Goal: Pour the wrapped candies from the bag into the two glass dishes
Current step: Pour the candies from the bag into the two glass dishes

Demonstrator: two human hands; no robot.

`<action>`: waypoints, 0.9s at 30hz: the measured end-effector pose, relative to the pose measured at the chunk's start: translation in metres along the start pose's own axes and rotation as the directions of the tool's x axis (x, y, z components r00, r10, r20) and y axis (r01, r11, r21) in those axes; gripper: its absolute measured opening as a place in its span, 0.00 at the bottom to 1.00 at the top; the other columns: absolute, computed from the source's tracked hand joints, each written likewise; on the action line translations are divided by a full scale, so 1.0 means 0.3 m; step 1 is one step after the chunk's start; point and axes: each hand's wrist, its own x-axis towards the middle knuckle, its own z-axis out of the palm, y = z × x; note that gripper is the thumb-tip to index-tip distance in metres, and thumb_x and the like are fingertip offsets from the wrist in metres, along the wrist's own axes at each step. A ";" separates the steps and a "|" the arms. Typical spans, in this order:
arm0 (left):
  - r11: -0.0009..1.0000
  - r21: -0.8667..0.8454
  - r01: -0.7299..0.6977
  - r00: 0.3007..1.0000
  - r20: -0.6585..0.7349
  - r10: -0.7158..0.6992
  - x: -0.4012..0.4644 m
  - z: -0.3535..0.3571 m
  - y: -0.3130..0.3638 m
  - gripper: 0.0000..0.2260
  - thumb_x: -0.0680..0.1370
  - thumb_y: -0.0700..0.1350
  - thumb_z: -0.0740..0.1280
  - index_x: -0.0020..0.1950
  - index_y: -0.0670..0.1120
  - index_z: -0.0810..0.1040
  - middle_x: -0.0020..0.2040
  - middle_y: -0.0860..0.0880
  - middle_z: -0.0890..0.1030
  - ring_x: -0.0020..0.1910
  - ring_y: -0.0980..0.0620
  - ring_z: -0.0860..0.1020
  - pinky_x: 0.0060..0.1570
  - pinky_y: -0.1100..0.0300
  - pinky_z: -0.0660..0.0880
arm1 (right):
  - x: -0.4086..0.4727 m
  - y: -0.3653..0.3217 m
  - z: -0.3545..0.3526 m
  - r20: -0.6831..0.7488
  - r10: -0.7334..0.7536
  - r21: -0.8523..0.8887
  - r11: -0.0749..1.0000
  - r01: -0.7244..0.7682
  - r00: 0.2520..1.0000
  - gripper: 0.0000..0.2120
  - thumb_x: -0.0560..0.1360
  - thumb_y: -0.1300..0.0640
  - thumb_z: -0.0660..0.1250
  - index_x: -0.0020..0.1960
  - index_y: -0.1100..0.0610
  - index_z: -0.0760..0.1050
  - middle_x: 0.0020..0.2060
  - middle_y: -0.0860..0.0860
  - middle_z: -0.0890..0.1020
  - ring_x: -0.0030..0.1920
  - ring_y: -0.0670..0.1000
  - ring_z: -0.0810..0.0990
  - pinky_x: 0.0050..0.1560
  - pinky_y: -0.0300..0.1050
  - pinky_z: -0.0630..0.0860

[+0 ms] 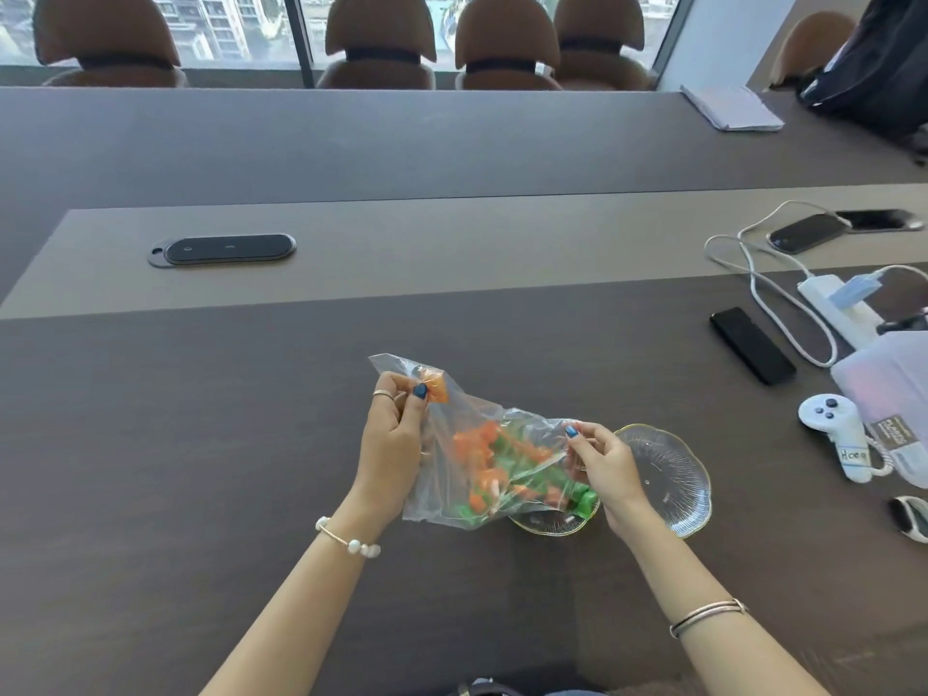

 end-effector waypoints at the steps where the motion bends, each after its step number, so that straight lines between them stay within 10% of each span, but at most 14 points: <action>1: 1.000 0.001 0.003 1.000 -0.013 -0.003 0.000 -0.003 0.004 0.08 0.80 0.40 0.57 0.41 0.47 0.68 0.27 0.49 0.60 0.20 0.59 0.58 0.19 0.68 0.59 | 0.003 -0.001 -0.001 0.001 0.004 -0.002 1.000 -0.004 1.000 0.07 0.75 0.61 0.64 0.52 0.60 0.78 0.34 0.51 0.77 0.30 0.45 0.76 0.38 0.43 0.77; 27: 0.999 0.019 0.040 0.982 -0.188 -0.036 -0.044 -0.213 -0.075 0.08 0.80 0.41 0.57 0.41 0.49 0.67 0.29 0.49 0.61 0.18 0.60 0.59 0.16 0.67 0.57 | -0.126 -0.225 0.017 0.169 -0.174 0.016 0.985 0.173 0.970 0.07 0.76 0.62 0.64 0.48 0.57 0.80 0.33 0.52 0.79 0.33 0.46 0.79 0.34 0.41 0.81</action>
